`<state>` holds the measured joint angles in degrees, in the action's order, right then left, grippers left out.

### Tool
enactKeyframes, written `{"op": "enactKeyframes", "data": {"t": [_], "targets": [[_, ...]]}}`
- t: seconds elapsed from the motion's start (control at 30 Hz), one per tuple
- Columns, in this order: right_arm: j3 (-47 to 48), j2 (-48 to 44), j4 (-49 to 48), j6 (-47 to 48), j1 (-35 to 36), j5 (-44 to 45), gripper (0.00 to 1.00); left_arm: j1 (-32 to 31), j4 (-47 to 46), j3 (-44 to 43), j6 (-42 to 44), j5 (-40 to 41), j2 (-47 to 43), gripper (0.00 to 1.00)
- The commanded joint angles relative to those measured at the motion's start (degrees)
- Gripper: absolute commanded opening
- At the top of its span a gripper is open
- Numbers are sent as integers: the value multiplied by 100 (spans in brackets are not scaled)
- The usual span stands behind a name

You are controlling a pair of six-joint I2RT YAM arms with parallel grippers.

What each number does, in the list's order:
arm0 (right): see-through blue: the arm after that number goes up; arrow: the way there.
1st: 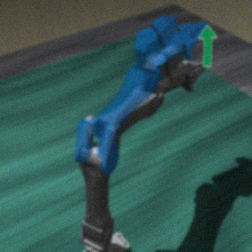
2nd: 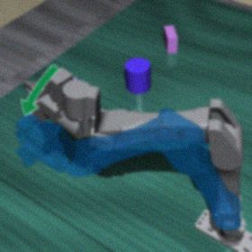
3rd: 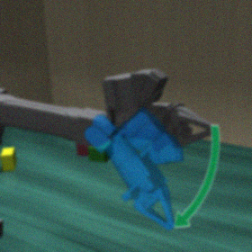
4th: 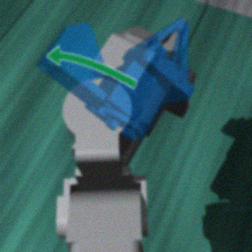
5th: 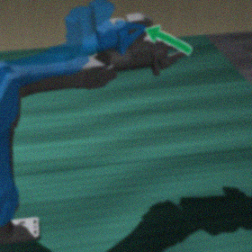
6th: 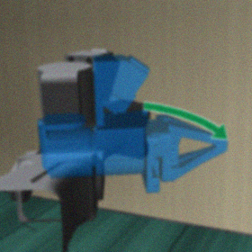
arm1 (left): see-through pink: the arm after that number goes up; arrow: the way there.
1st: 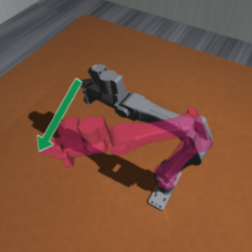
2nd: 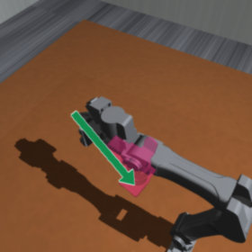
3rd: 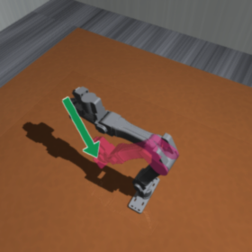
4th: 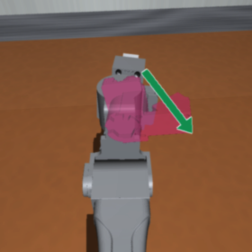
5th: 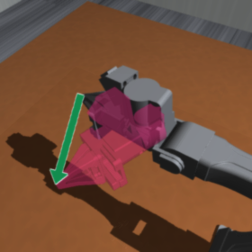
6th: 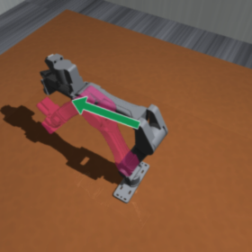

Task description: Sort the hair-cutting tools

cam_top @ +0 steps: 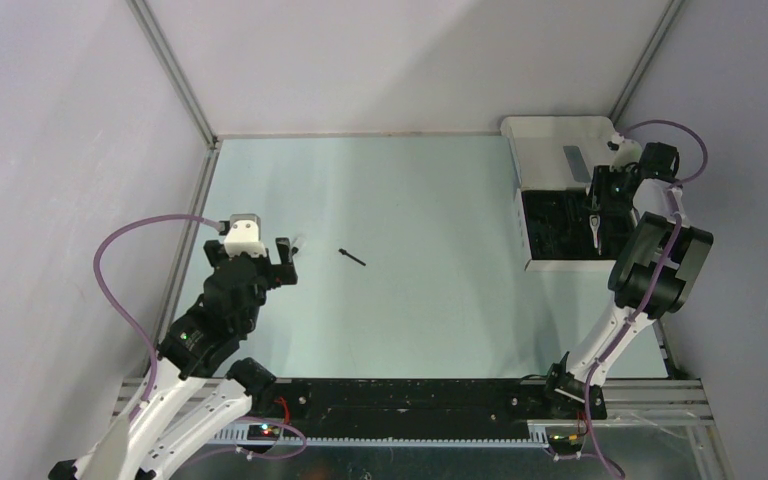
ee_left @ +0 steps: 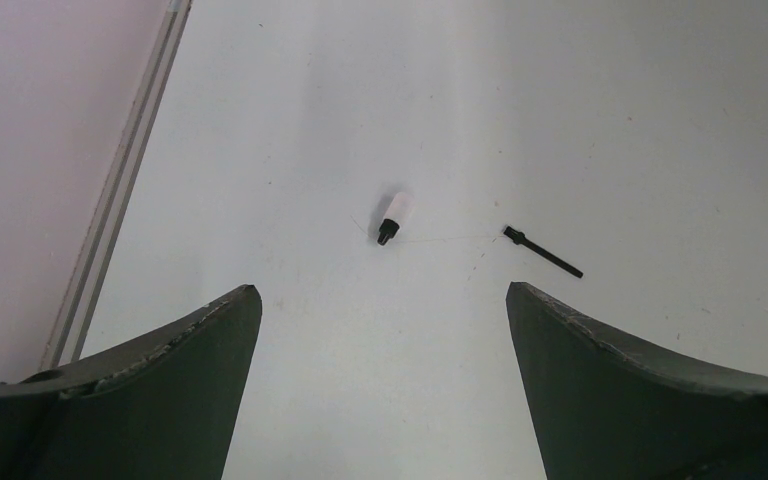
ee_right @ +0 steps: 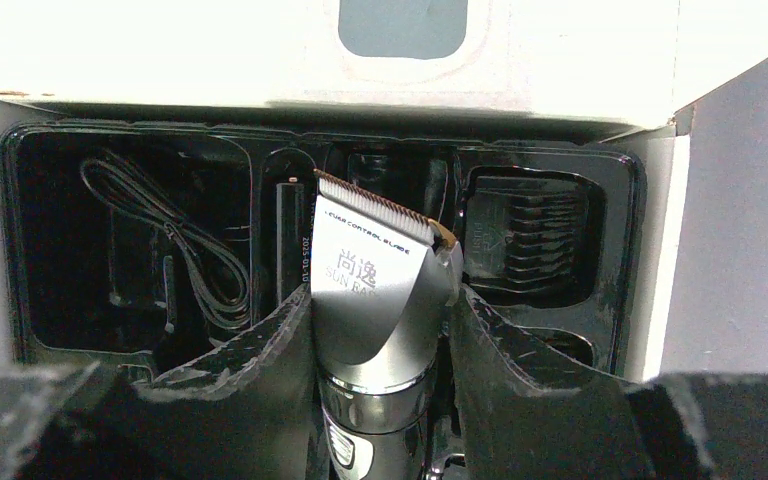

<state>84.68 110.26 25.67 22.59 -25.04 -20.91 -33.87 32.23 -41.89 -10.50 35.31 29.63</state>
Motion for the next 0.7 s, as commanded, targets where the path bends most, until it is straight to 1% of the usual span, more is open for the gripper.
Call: {"op": "enactKeyframes", "data": {"t": [0.0,0.13,0.2,0.23,0.33,0.4,0.5,0.57,0.6,0.63,0.67], "targets": [[257,119,-175,-145,-19,-57,37,64,-191,50,75,-79,-2,100],[255,111,-221,-218,-19,19,47,73,-199,64,75,-102,-16,100],[232,53,-262,-255,-19,69,55,73,-196,66,75,-103,-25,100],[208,-3,-276,-281,-19,120,60,73,-193,62,75,-108,-33,100],[156,-142,-388,-320,-19,248,70,78,-191,64,75,-116,-46,100],[90,-252,-477,-325,-7,407,73,74,-191,66,75,-125,-57,100],[4,-402,-522,-313,6,604,72,74,-198,65,75,-136,-65,100],[-33,-467,-505,-281,28,691,67,78,-197,61,75,-142,-78,100],[-36,-493,-454,-264,31,719,62,75,-197,64,70,-145,-86,100],[-39,-508,-369,-255,33,724,59,69,-194,66,72,-147,-87,100],[-39,-524,-321,-253,34,705,52,71,-197,62,78,-151,-93,100]]}}
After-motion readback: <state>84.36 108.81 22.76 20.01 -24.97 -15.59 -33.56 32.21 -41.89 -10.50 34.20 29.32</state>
